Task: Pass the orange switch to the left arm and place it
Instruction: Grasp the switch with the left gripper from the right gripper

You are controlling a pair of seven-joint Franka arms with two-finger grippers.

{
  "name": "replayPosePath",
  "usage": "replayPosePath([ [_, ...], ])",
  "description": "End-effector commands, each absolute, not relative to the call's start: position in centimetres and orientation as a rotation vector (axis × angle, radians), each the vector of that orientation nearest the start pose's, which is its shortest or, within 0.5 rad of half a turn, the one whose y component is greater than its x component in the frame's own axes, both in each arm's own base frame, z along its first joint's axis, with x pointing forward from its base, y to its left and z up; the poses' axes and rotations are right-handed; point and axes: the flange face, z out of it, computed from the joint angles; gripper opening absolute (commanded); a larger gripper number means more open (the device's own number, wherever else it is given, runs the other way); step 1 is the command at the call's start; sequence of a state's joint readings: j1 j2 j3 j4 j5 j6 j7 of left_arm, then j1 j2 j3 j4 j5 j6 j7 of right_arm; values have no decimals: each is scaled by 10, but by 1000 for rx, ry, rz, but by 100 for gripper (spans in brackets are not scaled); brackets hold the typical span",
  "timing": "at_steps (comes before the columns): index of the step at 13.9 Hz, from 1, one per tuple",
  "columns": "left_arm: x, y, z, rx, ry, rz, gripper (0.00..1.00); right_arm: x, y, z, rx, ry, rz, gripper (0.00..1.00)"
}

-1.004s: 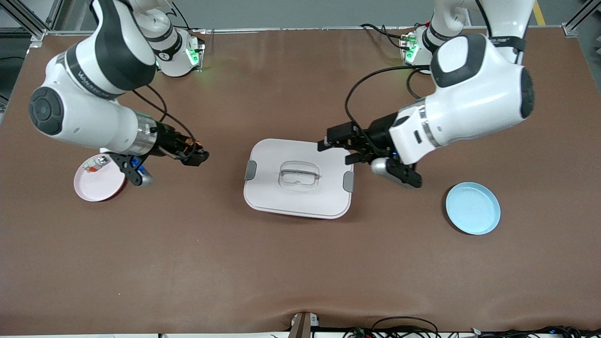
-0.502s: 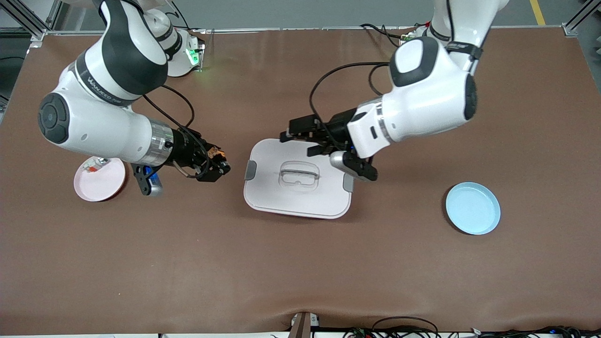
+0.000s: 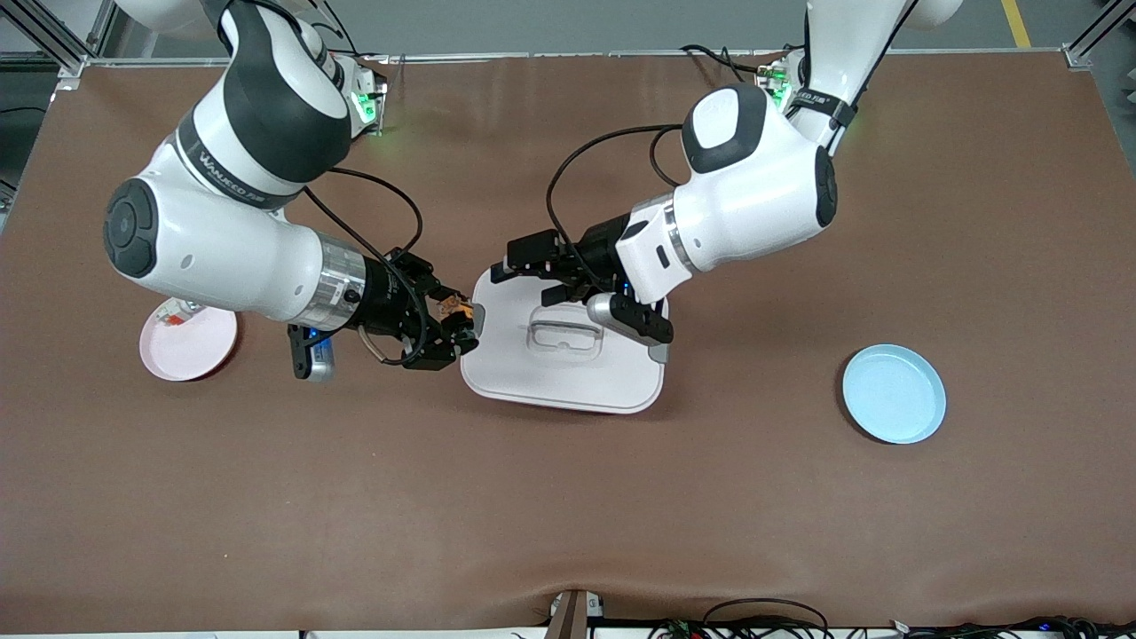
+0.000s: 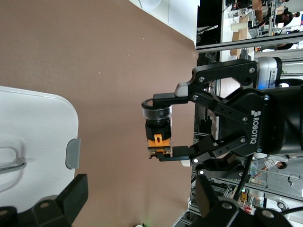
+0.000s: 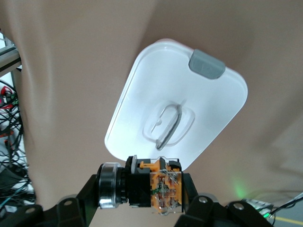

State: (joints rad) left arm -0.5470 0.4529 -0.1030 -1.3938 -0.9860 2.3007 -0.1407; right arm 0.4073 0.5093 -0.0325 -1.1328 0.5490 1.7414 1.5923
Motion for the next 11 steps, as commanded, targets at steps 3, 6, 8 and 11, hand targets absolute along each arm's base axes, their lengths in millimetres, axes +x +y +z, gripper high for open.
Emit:
replayPosePath([
  [3,586,-449,499,2139,64,35,100,642,340,549,-2059,1713,552,0],
  [6,591,-447,498,2131,90,70,100,639,350,552,-2024,1741,552,0],
  [8,591,-447,497,2133,82,76,100,635,357,556,-2022,1741,555,0],
  [11,593,-446,494,2133,87,91,100,631,366,564,-1996,1752,553,0],
])
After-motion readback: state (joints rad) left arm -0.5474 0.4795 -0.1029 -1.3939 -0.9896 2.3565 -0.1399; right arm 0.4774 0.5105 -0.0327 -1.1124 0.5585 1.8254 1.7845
